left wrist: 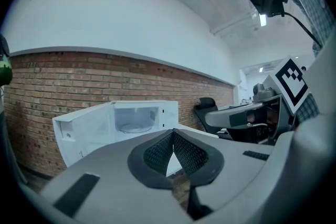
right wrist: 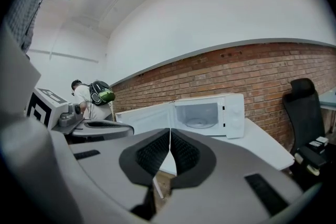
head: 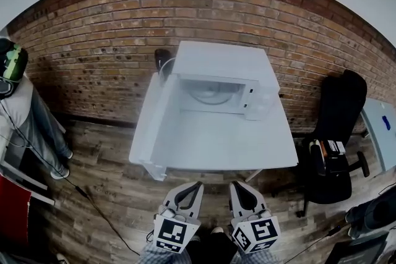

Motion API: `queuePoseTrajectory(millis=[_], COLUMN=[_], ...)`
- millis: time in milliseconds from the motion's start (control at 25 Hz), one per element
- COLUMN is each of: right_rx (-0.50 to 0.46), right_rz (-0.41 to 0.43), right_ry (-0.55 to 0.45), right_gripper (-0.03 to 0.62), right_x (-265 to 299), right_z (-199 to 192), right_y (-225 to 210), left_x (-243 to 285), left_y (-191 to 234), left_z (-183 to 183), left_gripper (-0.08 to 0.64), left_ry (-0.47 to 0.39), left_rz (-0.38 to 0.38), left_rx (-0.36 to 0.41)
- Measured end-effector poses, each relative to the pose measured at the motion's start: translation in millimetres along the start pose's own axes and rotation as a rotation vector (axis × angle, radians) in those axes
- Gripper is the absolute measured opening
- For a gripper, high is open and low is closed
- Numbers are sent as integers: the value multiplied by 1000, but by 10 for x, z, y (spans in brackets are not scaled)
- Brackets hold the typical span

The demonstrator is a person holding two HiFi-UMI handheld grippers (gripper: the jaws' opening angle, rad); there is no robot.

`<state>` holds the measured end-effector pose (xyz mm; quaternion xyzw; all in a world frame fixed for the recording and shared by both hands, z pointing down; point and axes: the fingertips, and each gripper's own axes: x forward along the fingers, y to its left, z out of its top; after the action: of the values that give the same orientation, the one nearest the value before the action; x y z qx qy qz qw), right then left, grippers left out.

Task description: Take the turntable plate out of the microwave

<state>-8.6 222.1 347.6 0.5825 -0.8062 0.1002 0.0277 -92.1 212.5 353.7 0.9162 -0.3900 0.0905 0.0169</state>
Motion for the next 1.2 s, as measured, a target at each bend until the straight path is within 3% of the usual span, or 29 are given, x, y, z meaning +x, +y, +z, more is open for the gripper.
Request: queuePoseTrajectory(millis=[320, 800, 1200], right_rx=[25, -51, -73], right_rz=[25, 134, 177], right_ry=[8, 67, 123], right_gripper=[19, 20, 19], right_x=[601, 1807, 2437], right_z=[-31, 301, 274], right_y=[-392, -1362, -1766], left_x=[565, 1881, 2514], left_y=[326, 883, 1266], left_z=[-59, 134, 83], left_gripper=[9, 9, 9], left_ry=[23, 71, 121], left_rz=[27, 107, 176], left_rx=[-10, -47, -87])
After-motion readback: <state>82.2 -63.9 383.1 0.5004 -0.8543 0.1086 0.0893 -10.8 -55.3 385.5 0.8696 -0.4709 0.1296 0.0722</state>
